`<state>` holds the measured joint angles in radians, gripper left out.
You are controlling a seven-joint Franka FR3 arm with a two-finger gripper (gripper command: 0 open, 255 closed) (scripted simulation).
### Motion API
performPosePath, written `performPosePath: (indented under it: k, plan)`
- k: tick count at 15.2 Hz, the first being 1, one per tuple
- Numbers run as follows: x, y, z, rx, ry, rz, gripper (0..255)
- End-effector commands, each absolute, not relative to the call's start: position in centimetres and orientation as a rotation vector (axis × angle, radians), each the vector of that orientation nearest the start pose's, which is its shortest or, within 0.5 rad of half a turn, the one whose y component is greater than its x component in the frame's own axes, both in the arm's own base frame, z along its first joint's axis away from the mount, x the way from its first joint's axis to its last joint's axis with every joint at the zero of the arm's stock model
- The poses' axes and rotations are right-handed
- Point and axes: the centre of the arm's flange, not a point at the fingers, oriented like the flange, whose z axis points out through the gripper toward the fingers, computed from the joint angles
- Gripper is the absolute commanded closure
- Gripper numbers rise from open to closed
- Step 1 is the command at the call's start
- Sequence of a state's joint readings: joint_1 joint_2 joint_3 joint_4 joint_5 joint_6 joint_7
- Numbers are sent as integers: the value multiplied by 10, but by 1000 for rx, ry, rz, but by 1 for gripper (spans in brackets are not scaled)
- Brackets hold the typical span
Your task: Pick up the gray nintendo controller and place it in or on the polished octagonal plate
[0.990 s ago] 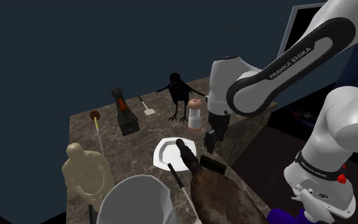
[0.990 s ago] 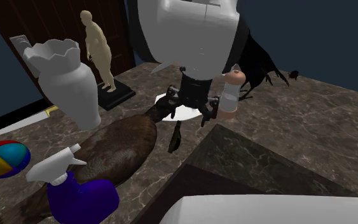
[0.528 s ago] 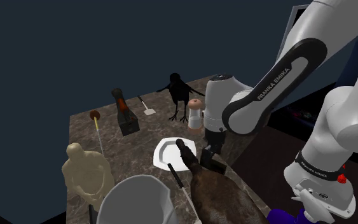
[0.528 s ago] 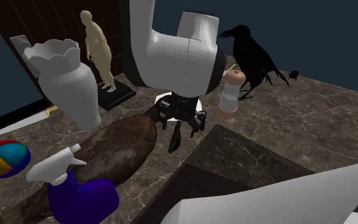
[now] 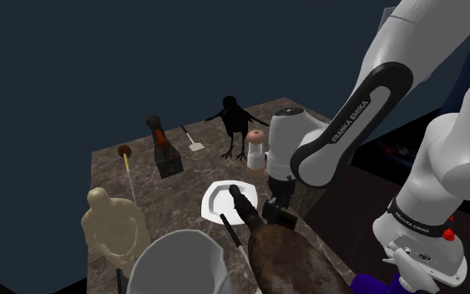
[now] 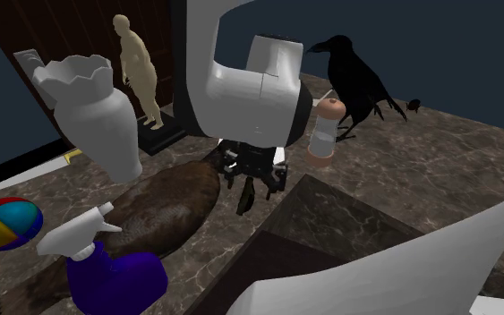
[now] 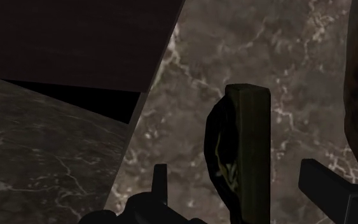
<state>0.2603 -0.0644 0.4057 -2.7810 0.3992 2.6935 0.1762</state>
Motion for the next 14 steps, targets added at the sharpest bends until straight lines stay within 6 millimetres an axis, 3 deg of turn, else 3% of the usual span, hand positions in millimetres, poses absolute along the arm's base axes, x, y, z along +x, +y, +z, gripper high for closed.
performPosePath:
  k: [1, 3, 4, 14]
  plan:
    - [307, 221, 226, -3013, -191, 121, 0]
    - [307, 221, 226, -3013, -191, 121, 0]
    - [307, 221, 226, -3013, -191, 121, 255]
    - [307, 221, 231, -3013, -191, 121, 255]
